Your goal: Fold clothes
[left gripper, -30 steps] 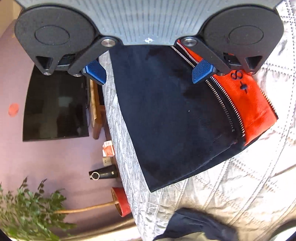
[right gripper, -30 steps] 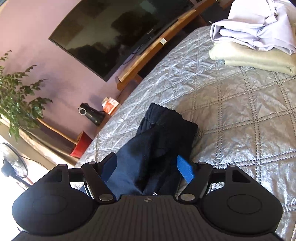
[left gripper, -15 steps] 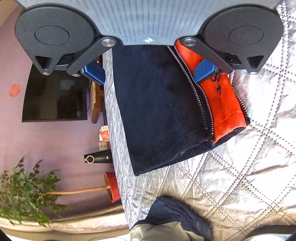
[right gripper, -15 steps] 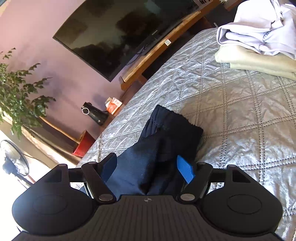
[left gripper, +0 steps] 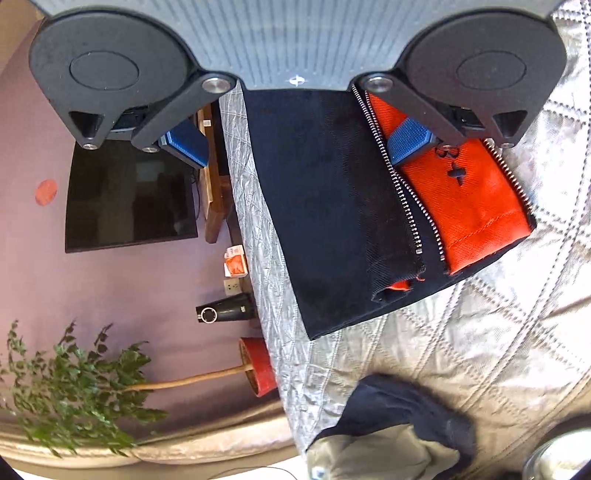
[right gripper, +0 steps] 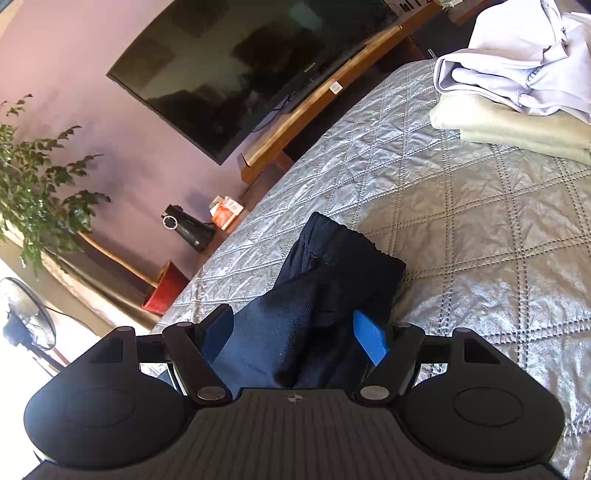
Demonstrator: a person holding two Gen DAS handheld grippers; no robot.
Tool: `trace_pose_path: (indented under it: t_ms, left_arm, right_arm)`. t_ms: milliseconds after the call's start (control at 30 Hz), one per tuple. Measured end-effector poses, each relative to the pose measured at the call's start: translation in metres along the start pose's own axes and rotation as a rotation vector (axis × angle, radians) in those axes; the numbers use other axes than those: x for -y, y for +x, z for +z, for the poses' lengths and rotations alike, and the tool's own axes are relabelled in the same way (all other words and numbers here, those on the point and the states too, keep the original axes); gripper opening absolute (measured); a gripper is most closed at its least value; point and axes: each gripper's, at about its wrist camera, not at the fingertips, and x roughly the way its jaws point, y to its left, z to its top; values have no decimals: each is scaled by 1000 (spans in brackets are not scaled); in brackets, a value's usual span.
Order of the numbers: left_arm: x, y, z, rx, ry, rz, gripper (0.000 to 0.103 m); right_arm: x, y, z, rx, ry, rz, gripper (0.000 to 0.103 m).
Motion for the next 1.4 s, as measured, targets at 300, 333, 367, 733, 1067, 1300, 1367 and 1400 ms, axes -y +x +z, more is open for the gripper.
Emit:
trace_pose_path:
  t_ms: [300, 333, 367, 733, 1067, 1300, 1367, 1400]
  left_arm:
    - [-1, -6, 4, 11, 8, 61, 102]
    - [0, -4, 4, 11, 12, 60, 102]
    - [1, -1, 5, 10, 17, 59, 102]
    - [4, 6, -4, -26, 34, 46, 102]
    - [5, -3, 2, 29, 35, 42, 99]
    - [22, 3, -3, 26, 133, 5, 96]
    - [19, 7, -4, 6, 127, 12, 96]
    - [16, 10, -4, -4, 113, 21, 96]
  right_arm:
    - [-1, 2, 0, -7, -12, 3, 78]
    - [-2, 1, 0, -8, -12, 4, 78]
    - [-2, 1, 0, -9, -13, 5, 78]
    - [-3, 3, 1, -24, -20, 12, 75]
    - [-2, -2, 3, 4, -23, 9, 68]
    - [2, -3, 6, 15, -3, 18, 68]
    - [2, -1, 6, 5, -9, 11, 68]
    - [3, 0, 6, -1, -6, 4, 68]
